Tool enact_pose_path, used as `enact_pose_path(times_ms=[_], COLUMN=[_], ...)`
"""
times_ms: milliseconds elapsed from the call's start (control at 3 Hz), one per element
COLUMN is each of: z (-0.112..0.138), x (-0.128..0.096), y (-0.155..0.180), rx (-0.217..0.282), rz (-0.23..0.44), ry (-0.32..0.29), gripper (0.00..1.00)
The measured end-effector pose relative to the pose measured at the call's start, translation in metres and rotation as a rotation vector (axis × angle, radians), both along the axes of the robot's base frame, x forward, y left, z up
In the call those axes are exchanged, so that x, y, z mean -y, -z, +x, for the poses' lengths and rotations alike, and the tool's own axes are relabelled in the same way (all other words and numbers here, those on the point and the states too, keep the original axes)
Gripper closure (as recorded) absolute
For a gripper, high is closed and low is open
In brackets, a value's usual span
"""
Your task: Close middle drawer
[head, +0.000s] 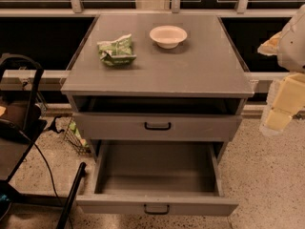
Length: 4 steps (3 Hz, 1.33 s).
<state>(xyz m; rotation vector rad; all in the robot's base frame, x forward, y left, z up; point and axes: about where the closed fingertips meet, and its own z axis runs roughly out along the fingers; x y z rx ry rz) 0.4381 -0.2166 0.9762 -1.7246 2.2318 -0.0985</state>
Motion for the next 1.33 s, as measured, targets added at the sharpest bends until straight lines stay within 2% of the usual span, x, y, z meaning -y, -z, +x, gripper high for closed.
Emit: enact_pose_path(times_ms=[333,1000,1333], z=[0.000,-0.004,-0.020], x=[0.000,0.033,0.055], y=[-0.001,0.050,0.110], rx=[0.004,0.046,0.007], rz=[0.001,0.058,0.190], ry=[0.001,0.052,0.094], gripper=[0.00,0.00,0.04])
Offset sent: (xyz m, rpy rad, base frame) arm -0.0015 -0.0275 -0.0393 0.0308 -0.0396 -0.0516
